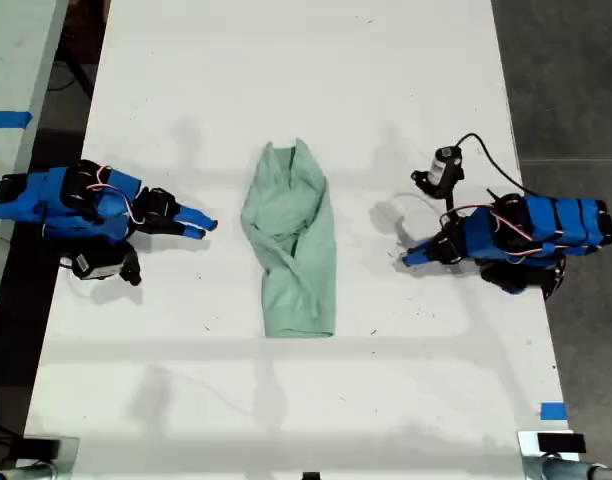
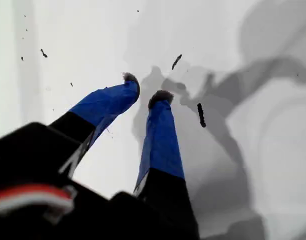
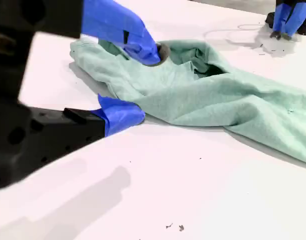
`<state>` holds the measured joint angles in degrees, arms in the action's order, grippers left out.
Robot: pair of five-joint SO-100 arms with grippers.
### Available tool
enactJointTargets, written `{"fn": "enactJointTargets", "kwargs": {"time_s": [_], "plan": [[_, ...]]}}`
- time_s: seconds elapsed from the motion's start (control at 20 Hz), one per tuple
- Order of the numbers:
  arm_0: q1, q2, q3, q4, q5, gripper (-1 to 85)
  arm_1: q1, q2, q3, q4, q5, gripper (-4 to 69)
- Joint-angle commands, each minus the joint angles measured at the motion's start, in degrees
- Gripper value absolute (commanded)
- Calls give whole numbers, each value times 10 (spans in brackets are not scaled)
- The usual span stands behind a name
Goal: Fold t shirt
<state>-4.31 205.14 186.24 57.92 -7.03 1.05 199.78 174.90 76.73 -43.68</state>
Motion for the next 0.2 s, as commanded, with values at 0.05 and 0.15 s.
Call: {"fn": "enactJointTargets", "kwargs": {"time_s": [0.05,0.15], "plan": [[4,4,25,0,4,151,5,8,30,1,-9,76],[4,4,25,0,4,151,5,8,30,1,-9,76]]}}
